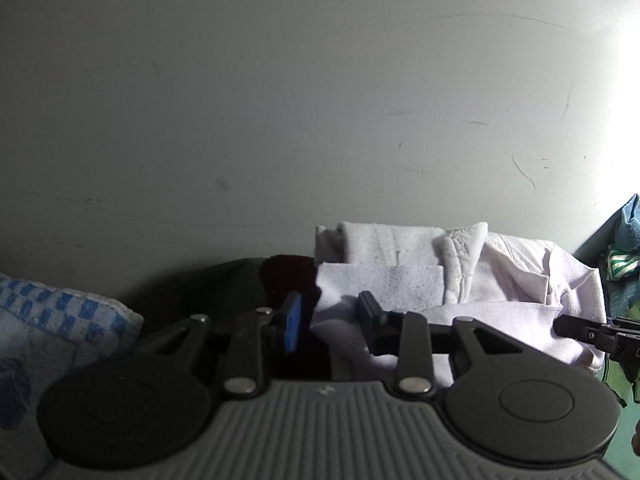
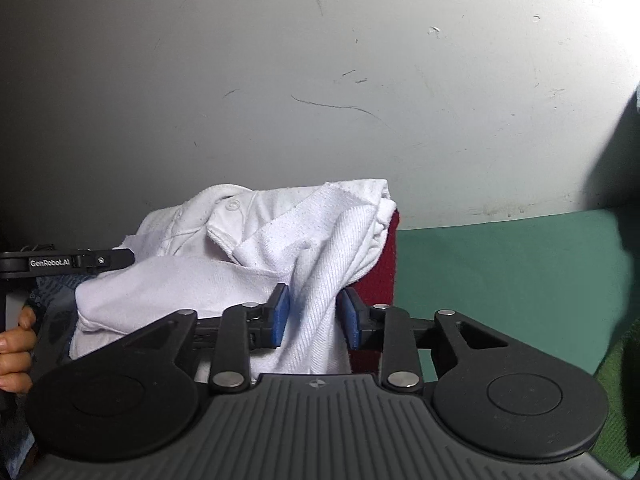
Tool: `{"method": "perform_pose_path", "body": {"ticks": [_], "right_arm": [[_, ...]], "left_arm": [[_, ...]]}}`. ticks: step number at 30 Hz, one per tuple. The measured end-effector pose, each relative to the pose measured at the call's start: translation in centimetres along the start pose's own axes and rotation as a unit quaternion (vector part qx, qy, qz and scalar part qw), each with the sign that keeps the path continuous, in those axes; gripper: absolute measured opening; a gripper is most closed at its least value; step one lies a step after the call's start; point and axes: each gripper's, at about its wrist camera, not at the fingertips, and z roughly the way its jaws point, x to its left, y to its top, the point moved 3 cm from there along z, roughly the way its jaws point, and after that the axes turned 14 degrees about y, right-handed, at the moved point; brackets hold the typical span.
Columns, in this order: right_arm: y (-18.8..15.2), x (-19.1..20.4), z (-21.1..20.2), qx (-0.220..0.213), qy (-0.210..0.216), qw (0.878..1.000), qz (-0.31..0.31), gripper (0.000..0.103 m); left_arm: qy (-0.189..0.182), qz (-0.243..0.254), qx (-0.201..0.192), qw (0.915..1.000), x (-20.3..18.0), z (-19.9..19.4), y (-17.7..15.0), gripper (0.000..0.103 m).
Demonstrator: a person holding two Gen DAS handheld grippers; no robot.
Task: Fold clothes
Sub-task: 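Lower the white shirt onto the dark red sweater and open both grippers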
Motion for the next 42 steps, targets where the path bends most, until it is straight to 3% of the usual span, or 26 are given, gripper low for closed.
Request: {"method": "perform_pose_path", "body": {"ticks": [1, 4, 7, 9, 11, 13, 16, 18, 21, 23, 25, 27, 30, 34, 35, 37, 42], "right_arm": [[-0.1, -0.2, -0.4, -0.001, -0.004, 1.000, 0.000, 0.042], [1.1, -0.2, -2.5, -0.035, -0.023, 0.999, -0.020, 0.041], [2.2, 1.6, -3.6, -0.069, -0.030, 0.995, -0.069, 0.038], [2.1, 2.3, -2.9, -0.061, -0.021, 0.995, -0.077, 0.038], [1.9, 3.0, -2.3, -0.054, -0.011, 0.995, -0.085, 0.036], [1.5, 3.6, -1.3, -0.046, -0.008, 0.994, -0.095, 0.036], [0.5, 3.5, 0.4, -0.019, -0.006, 0.996, -0.092, 0.036], [-0.8, 3.1, 1.4, 0.013, 0.016, 0.997, -0.074, 0.037], [-1.8, 3.9, 1.2, 0.027, 0.022, 0.992, -0.124, 0.037], [-1.2, 4.2, 0.5, 0.012, 0.014, 0.990, -0.139, 0.032], [0.1, 4.3, -0.7, -0.029, 0.026, 0.992, -0.122, 0.029], [1.5, 4.4, -1.0, -0.056, 0.026, 0.991, -0.119, 0.025], [2.8, 4.5, 1.4, -0.040, 0.023, 0.993, -0.112, 0.022], [3.3, 1.6, 4.0, -0.033, 0.000, 0.999, -0.039, 0.019], [3.3, 0.8, 4.5, -0.033, -0.004, 0.999, -0.025, 0.019], [3.1, -0.8, 5.5, -0.035, -0.011, 0.999, 0.002, 0.019], [3.5, -0.3, 3.7, -0.052, 0.004, 0.999, -0.002, 0.021]], "left_arm": [[0.007, 0.005, -0.010, 0.9999, 0.5, -0.9, -0.2, 0.037], [0.039, 0.010, -0.063, 0.9972, 1.9, -4.4, -0.2, 0.033], [0.030, -0.005, -0.102, 0.9943, 2.8, -7.8, 0.2, 0.033], [-0.001, -0.001, -0.096, 0.9954, 1.7, -8.6, 0.7, 0.031], [-0.053, 0.012, -0.066, 0.9964, -0.4, -8.1, 0.6, 0.032], [-0.057, 0.027, -0.056, 0.9965, -2.4, -7.2, -0.1, 0.032], [-0.033, 0.048, -0.026, 0.9980, -3.2, -4.5, -1.9, 0.032], [-0.019, 0.055, -0.004, 0.9983, -3.3, -2.8, -3.3, 0.039], [-0.016, 0.072, -0.024, 0.9970, -2.5, -2.9, -4.4, 0.049], [-0.015, 0.086, -0.030, 0.9957, -2.3, -3.3, -4.0, 0.049], [-0.017, 0.089, -0.057, 0.9942, -2.3, -4.7, -2.8, 0.041], [-0.014, 0.086, -0.079, 0.9930, -2.7, -5.0, -1.5, 0.043], [-0.012, 0.080, -0.085, 0.9930, -3.5, -4.3, 0.2, 0.045], [0.028, 0.073, -0.057, 0.9953, -4.1, -0.1, 0.5, 0.042], [0.033, 0.075, -0.049, 0.9954, -4.1, 0.9, 0.2, 0.045], [0.040, 0.075, -0.039, 0.9956, -3.9, 2.5, -0.7, 0.061], [0.041, 0.096, -0.054, 0.9931, -3.8, 2.0, -1.2, 0.061]]}}
